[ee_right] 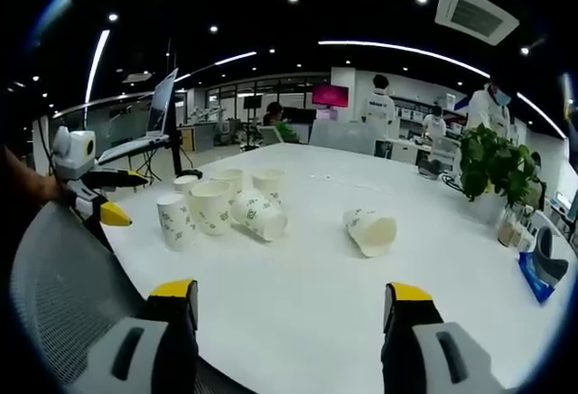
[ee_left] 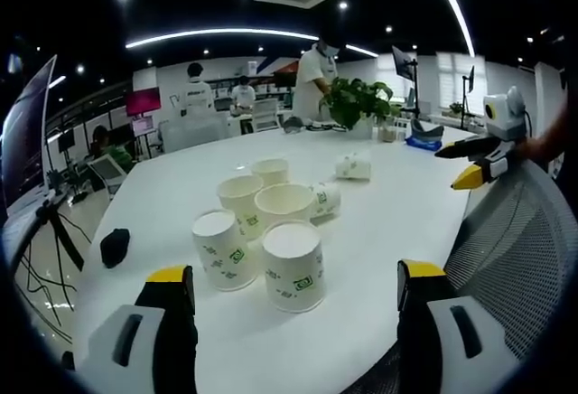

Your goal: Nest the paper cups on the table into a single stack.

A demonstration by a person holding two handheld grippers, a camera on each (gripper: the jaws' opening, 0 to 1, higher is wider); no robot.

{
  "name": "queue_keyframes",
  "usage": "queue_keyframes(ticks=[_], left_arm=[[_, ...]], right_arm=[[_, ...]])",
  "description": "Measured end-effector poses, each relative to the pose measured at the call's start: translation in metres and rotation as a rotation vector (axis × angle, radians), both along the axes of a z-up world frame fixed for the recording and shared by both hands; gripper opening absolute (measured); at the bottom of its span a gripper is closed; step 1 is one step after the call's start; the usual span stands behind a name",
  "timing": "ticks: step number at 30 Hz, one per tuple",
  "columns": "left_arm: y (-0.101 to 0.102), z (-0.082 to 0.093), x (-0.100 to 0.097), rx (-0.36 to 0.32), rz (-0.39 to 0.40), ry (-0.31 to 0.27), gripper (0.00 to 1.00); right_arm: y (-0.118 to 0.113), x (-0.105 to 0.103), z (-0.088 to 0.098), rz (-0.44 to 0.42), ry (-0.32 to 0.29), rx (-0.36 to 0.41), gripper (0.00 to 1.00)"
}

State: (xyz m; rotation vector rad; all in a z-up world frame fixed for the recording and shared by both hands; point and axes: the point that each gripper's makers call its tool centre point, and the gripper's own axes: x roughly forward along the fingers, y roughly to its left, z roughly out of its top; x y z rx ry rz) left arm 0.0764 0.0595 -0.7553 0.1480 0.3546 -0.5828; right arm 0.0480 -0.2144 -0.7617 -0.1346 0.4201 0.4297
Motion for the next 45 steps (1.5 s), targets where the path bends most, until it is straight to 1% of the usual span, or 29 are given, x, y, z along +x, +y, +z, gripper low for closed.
queue_keyframes(ticks=[8,15,19,21,24,27,29,30,31,34,39,43,45], left_arm=[[-0.003,-0.001,-0.002,0.005,-0.014,0.006,0.93],[-0.002,0.005,0.0,-0.008,0.006,-0.003,0.96],[-0.004,0.006,-0.001,0.016,-0.005,-0.007,0.95],[-0.003,0.01,0.0,0.008,0.001,-0.006,0.94],[0.003,0.021,0.007,-0.031,0.033,-0.005,0.95],[0.006,0.031,0.014,-0.037,0.043,-0.019,0.94],[0.005,0.034,0.017,-0.018,0.032,-0.027,0.92],[0.005,0.034,0.018,-0.015,0.03,-0.028,0.91],[0.003,0.036,0.019,0.0,0.011,-0.032,0.9],[-0.001,0.037,0.021,0.015,-0.015,-0.019,0.84],[-0.008,0.039,0.027,0.031,-0.04,-0.009,0.77],[-0.018,0.04,0.032,0.084,-0.08,-0.009,0.64],[-0.028,0.045,0.034,0.068,-0.103,0.001,0.58]], right_arm=[[0.001,0.0,0.003,0.007,-0.016,0.009,0.86],[0.001,0.0,0.003,0.01,-0.017,0.009,0.86],[-0.001,0.001,0.004,0.006,-0.021,0.011,0.86],[-0.001,0.001,0.005,0.003,-0.024,0.015,0.86],[-0.001,0.001,0.006,0.002,-0.027,0.017,0.86],[-0.001,0.001,0.007,0.001,-0.029,0.02,0.86],[-0.001,0.001,0.007,0.001,-0.031,0.022,0.86],[-0.001,0.001,0.007,0.001,-0.031,0.022,0.86],[-0.001,0.001,0.007,0.001,-0.031,0.023,0.86],[-0.001,0.001,0.007,0.002,-0.031,0.025,0.85],[-0.001,0.001,0.007,-0.002,-0.028,0.024,0.84],[-0.001,0.0,0.006,0.001,-0.023,0.023,0.83],[0.0,0.0,0.005,0.004,-0.019,0.023,0.83]])
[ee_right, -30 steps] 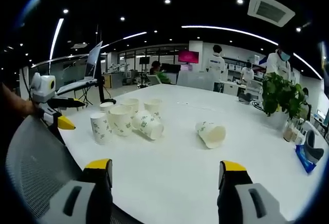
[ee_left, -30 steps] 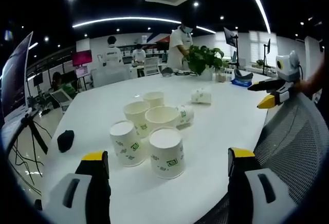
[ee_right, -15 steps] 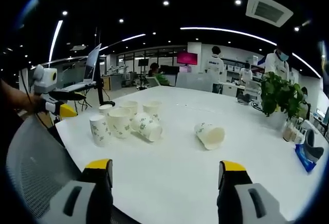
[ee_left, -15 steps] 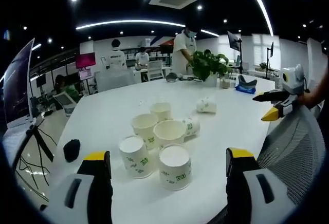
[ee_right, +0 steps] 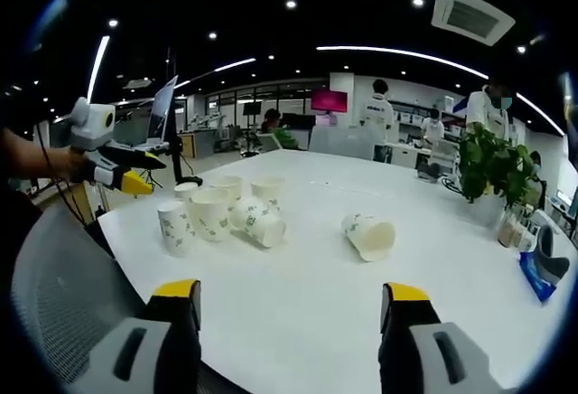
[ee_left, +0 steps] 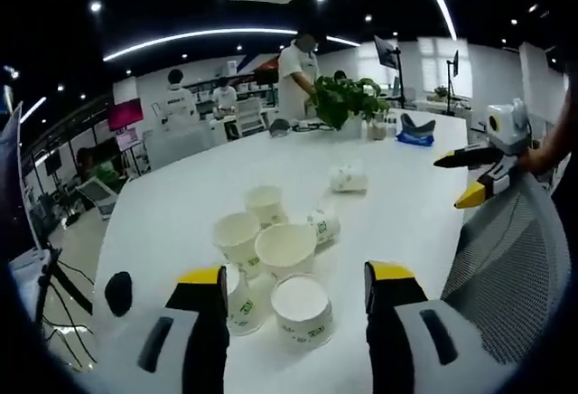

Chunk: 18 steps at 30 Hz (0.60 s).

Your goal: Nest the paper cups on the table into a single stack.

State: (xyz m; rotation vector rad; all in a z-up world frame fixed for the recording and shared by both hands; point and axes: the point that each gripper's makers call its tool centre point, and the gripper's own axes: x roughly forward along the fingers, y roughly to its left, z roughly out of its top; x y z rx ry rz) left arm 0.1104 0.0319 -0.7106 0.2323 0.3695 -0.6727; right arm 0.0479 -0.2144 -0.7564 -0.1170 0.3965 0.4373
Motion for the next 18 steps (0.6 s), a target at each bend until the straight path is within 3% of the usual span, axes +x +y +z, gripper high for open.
queue_keyframes(ticks=[7,18], left_arm=[[-0.023,0.002,0.01,0.042,-0.056,-0.01,0.52],[-0.051,-0.017,0.025,0.155,-0.137,0.005,0.38]], right_arm=[[0.001,-0.001,0.0,0.001,0.006,0.001,0.81],[0.0,0.0,0.0,-0.004,0.003,0.007,0.81]])
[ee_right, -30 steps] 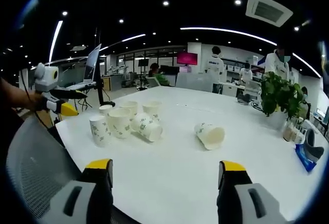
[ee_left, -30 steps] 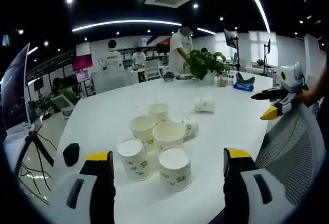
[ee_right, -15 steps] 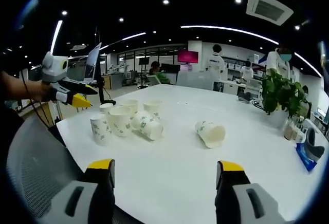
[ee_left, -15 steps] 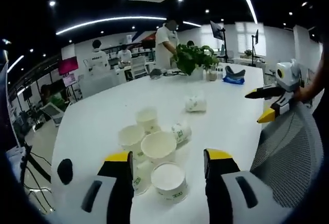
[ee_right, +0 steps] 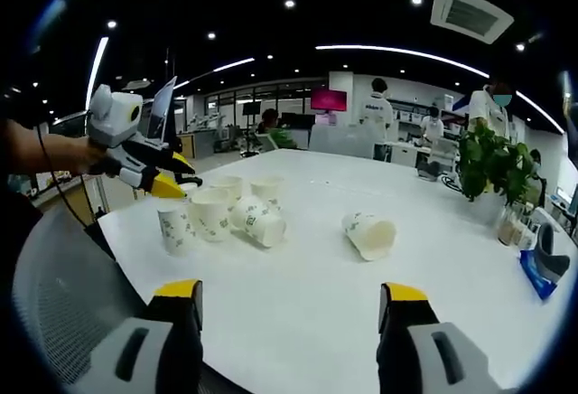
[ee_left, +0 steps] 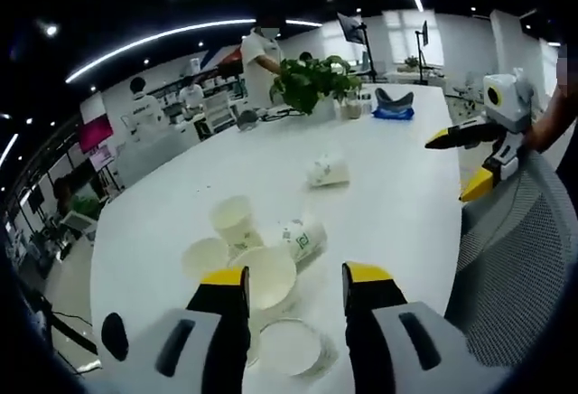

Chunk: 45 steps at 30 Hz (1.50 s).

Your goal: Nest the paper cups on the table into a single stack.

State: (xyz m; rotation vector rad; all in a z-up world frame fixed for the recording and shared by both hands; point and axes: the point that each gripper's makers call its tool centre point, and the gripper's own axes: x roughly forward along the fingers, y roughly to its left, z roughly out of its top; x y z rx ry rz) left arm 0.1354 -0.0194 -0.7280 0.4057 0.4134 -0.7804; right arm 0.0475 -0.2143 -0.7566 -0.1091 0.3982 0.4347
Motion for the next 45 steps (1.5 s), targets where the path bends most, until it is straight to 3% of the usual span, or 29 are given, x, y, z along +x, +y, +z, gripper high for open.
queue_keyframes(ticks=[9,16,28,39,45], left_arm=[[-0.009,-0.014,0.014,0.072,-0.013,0.015,0.29],[-0.011,-0.034,0.024,0.114,0.001,0.073,0.19],[-0.011,-0.052,0.033,0.123,0.018,0.141,0.02],[-0.004,-0.053,0.033,0.11,0.023,0.15,0.0],[-0.004,-0.04,0.026,0.093,0.021,0.126,0.0]], right_arm=[[-0.001,0.0,0.001,-0.005,-0.004,0.004,0.81],[-0.001,0.001,0.001,-0.005,-0.004,0.006,0.8],[-0.001,0.001,-0.001,-0.004,0.003,0.001,0.79],[-0.001,0.001,0.0,-0.003,0.006,0.003,0.79],[0.001,0.0,0.0,0.006,0.007,0.005,0.8]])
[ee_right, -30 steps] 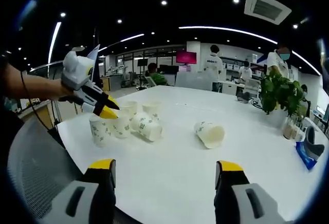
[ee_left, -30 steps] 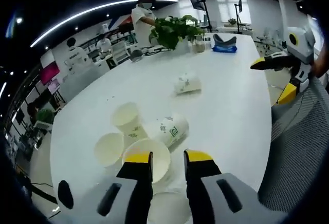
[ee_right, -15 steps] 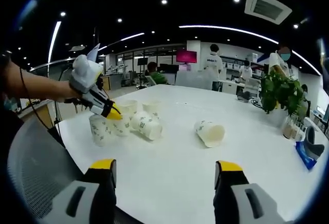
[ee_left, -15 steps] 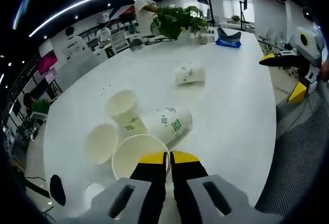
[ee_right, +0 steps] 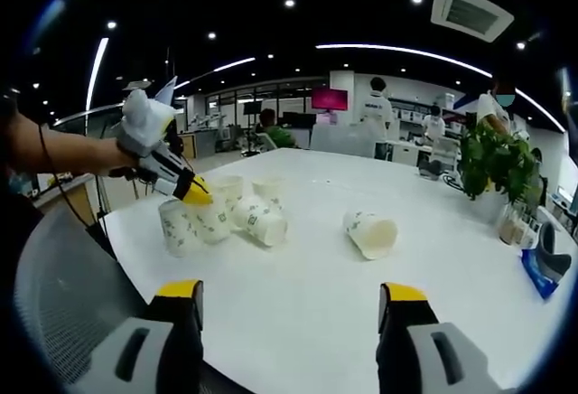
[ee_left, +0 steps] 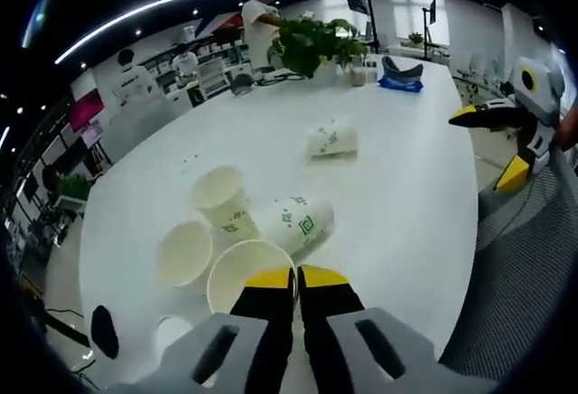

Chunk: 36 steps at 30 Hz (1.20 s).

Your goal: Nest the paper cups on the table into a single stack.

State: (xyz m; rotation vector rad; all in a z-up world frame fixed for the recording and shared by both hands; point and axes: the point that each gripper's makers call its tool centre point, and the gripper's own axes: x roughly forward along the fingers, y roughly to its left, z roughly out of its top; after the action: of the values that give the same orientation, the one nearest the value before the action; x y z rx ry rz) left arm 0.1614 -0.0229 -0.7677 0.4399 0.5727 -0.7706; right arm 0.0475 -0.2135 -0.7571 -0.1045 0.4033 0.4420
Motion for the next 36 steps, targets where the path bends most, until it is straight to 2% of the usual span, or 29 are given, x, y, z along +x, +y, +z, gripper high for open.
queue_keyframes(ticks=[4,14,18,21,26,36], left_arm=[[-0.009,0.01,-0.013,0.001,-0.029,-0.018,0.0],[-0.041,0.014,-0.047,0.057,-0.175,-0.057,0.0],[-0.047,0.005,-0.051,0.086,-0.208,-0.062,0.0],[-0.05,0.0,-0.053,0.077,-0.211,-0.042,0.0],[-0.059,-0.002,-0.057,0.067,-0.234,-0.041,0.0],[-0.063,-0.008,-0.062,0.047,-0.25,-0.035,0.01]], right_arm=[[0.002,0.0,0.0,0.011,-0.003,0.0,0.82],[0.002,-0.001,0.0,0.021,-0.006,-0.005,0.84],[0.002,0.0,0.001,0.019,-0.007,-0.005,0.84],[0.001,0.0,0.001,0.016,-0.007,-0.006,0.84],[0.001,0.0,0.0,0.014,-0.006,-0.006,0.83],[0.001,-0.001,-0.001,0.016,-0.002,-0.009,0.83]])
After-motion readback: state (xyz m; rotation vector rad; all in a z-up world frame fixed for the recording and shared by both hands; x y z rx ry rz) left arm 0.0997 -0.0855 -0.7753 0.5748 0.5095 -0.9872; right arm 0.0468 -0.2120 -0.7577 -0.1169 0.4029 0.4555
